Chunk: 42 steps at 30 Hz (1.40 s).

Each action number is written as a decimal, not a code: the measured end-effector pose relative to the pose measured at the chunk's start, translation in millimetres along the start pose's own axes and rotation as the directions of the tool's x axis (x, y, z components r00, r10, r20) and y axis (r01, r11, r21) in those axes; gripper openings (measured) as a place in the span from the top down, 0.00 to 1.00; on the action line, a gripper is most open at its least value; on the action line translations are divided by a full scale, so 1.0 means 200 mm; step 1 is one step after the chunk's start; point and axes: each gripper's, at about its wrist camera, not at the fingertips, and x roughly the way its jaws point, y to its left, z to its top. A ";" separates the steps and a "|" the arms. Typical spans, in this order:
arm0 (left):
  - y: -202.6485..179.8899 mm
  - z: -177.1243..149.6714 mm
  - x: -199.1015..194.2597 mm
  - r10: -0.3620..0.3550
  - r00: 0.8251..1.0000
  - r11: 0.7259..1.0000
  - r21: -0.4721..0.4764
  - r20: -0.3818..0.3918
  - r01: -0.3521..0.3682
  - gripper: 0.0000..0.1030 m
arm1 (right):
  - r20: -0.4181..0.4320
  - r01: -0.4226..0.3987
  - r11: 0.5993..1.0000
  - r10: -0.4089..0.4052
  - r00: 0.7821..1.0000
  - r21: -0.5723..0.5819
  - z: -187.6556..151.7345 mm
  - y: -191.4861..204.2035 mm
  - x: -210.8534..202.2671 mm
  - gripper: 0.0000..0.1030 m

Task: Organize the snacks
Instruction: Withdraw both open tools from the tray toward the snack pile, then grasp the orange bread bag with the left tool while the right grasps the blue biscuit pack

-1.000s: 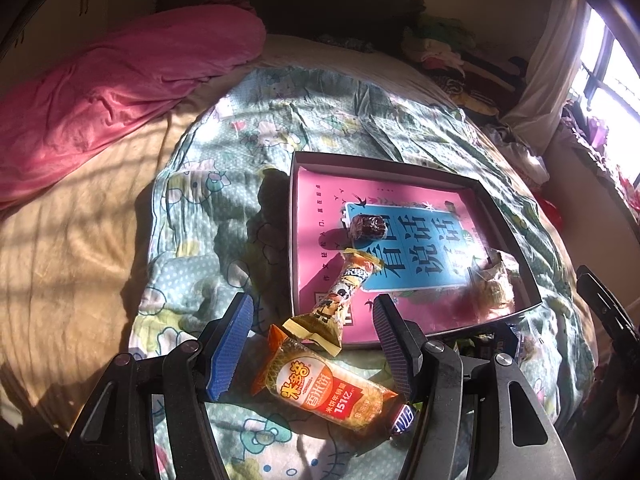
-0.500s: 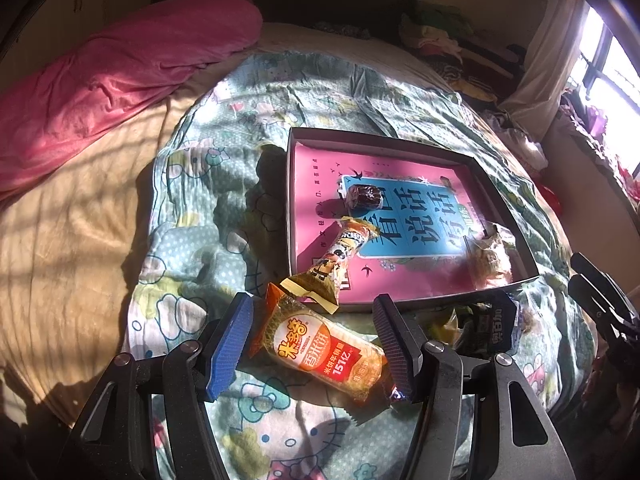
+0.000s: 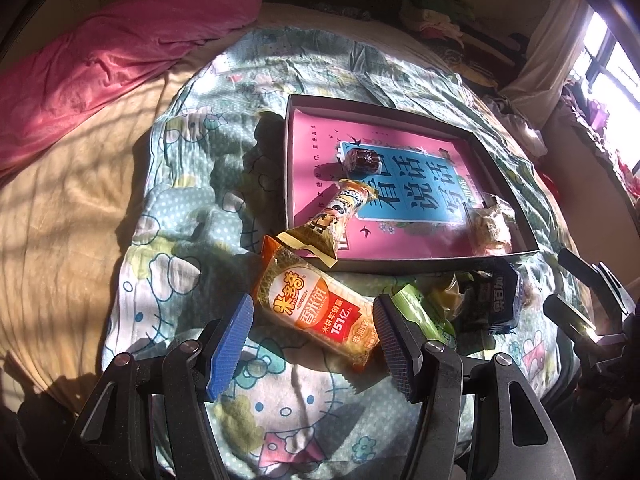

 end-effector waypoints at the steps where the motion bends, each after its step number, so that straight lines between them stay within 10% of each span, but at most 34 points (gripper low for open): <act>1: 0.00 0.00 0.00 0.003 1.000 1.000 -0.001 -0.002 -0.003 0.38 | -0.004 -0.001 1.000 0.001 1.000 -0.008 0.00 0.01 0.00 0.20; 42: 0.03 -0.02 0.28 -0.117 0.988 0.975 -0.201 -0.101 0.095 0.36 | -0.210 -0.005 0.984 -0.033 0.977 -0.177 -0.10 0.07 0.30 0.21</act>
